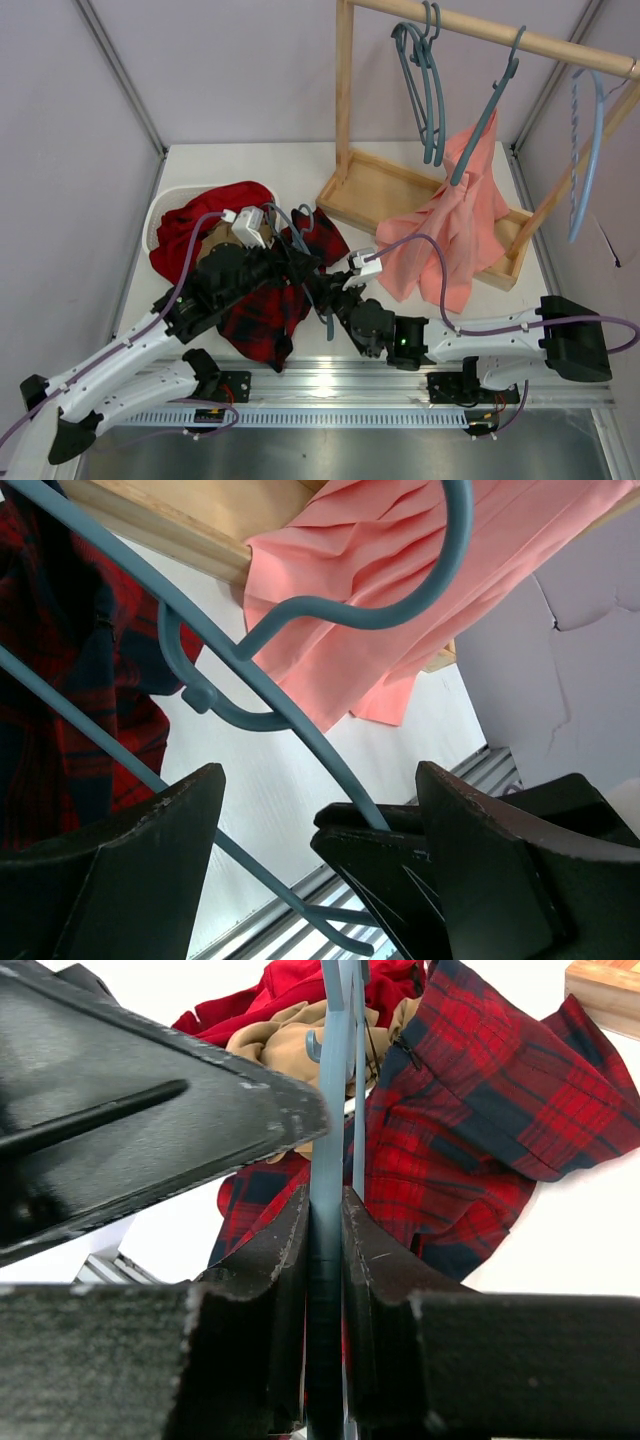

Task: Place the skirt on the hanger

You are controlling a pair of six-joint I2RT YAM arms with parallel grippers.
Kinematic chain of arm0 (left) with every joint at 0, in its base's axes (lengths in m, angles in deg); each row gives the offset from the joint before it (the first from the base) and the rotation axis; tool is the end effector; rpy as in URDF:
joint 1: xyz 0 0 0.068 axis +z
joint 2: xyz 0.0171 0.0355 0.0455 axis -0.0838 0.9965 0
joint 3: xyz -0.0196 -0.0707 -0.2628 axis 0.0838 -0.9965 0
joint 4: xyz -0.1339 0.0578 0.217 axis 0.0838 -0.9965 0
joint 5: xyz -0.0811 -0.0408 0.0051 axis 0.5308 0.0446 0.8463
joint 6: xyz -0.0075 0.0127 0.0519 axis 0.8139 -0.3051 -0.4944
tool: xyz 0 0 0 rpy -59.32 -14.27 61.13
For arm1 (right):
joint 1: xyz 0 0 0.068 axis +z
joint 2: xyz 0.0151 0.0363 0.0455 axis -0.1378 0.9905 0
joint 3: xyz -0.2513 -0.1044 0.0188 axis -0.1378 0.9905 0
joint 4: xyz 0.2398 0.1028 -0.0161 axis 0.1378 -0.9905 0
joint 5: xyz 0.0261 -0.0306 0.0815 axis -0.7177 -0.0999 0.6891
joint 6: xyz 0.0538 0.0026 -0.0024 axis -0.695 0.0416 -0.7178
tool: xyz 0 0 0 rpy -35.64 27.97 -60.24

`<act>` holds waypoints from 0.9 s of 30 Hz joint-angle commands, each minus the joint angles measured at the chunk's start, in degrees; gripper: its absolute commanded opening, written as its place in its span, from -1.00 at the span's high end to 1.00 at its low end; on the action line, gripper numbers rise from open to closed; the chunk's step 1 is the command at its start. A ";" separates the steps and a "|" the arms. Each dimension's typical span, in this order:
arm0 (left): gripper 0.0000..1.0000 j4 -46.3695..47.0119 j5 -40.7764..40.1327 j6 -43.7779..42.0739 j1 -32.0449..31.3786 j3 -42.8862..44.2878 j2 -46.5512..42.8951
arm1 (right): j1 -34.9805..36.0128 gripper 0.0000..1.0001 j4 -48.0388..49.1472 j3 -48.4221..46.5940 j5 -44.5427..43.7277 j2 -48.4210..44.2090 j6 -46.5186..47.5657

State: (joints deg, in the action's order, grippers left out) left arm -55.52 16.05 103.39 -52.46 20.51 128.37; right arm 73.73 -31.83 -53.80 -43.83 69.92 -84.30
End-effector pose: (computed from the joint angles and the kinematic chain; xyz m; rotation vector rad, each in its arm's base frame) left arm 0.1248 -0.1314 0.3231 0.0034 1.9651 -0.9912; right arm 0.0684 0.2735 0.2793 -0.0384 1.6417 0.7732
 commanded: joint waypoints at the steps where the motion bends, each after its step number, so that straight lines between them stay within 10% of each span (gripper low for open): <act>1: -0.65 2.48 -1.67 3.44 -0.15 0.04 0.31 | 0.36 1.00 6.55 -2.88 -3.93 0.10 -1.26; 15: -0.28 9.25 -1.14 8.89 -0.15 1.45 7.42 | 0.97 1.00 6.55 -3.41 -2.61 1.76 2.51; 20: 0.34 12.49 -1.66 8.98 -0.15 0.13 6.65 | 0.88 1.00 3.66 -4.03 -2.27 1.85 4.54; 27: 0.60 12.95 -2.81 5.38 0.28 1.09 4.97 | 0.79 0.82 -2.57 -5.34 2.39 1.85 1.82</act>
State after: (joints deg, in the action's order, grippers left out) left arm -47.78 14.52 111.63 -52.68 19.86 134.69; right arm 74.16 -32.36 -56.09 -43.33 71.52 -80.96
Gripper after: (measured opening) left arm 0.278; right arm 0.185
